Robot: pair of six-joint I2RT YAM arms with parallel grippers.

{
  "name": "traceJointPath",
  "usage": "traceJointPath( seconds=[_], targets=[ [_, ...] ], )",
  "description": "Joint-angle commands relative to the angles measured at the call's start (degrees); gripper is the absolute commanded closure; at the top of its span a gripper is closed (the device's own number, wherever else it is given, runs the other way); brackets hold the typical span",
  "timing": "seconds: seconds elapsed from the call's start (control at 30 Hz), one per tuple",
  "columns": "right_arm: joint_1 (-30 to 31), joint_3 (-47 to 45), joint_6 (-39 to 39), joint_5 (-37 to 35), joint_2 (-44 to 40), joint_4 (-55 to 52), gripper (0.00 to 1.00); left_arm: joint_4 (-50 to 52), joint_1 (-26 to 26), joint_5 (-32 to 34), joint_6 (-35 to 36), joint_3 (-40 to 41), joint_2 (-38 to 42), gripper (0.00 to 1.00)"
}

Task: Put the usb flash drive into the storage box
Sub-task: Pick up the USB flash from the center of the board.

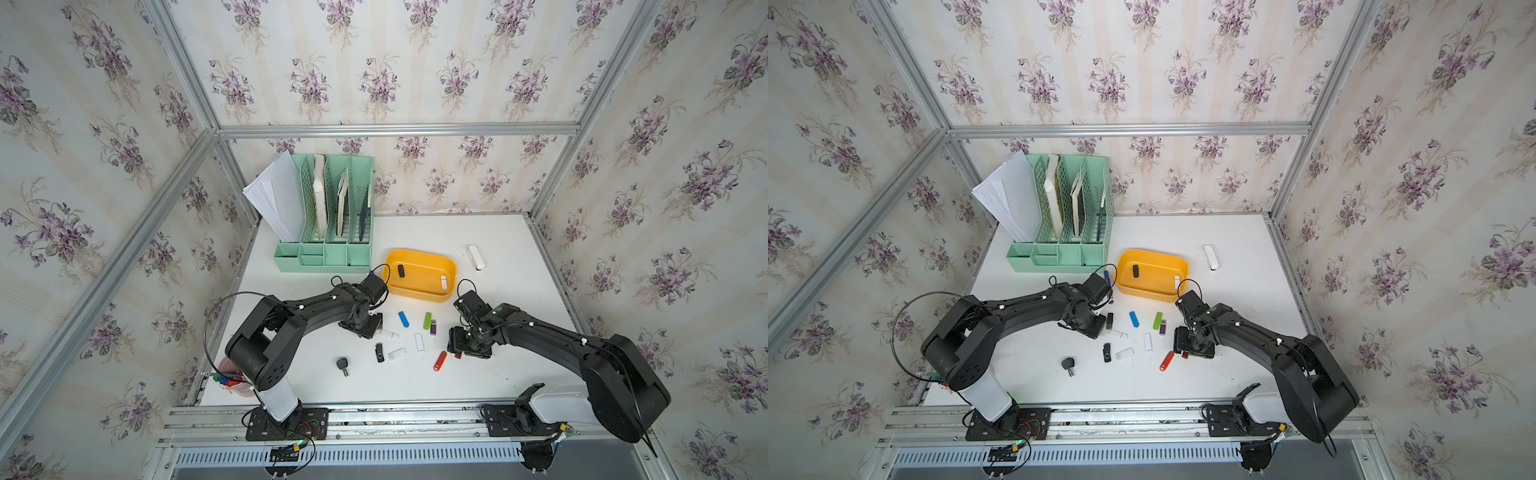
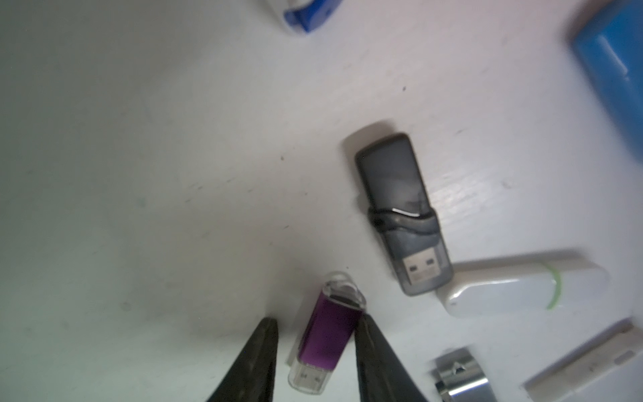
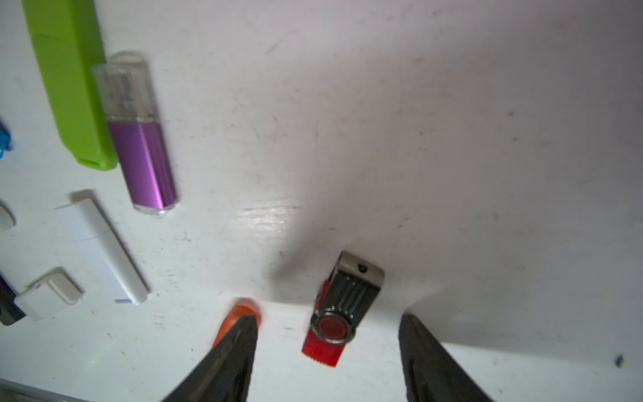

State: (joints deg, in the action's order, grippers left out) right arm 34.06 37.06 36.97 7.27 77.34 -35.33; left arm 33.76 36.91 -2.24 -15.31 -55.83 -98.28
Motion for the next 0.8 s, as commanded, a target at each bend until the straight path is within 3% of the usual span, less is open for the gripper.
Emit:
traceJointPath(
  seconds=[0.0, 0.27, 0.57, 0.77],
  targets=[
    [0.0, 0.1, 0.9, -1.6, 0.8, -3.0, 0.31, -0.5, 0.3, -1.3, -1.0, 0.9, -1.0, 0.64],
    [0.0, 0.9, 1.6, -4.1, 0.6, -4.7, 0.36, -0.4, 0.3, -1.6, -1.4, 1.2, -1.2, 0.73],
    [0.0, 1.6, 1.5, -4.7, 2.4, -3.7, 0.53, -0.4, 0.4, -1.8, -1.5, 1.5, -1.4, 0.77],
    [0.0, 2.3, 0.7, -4.6, 2.9, -3.2, 0.57, -0.6, 0.4, -1.9, -1.6, 1.8, -1.7, 0.78]
  ],
)
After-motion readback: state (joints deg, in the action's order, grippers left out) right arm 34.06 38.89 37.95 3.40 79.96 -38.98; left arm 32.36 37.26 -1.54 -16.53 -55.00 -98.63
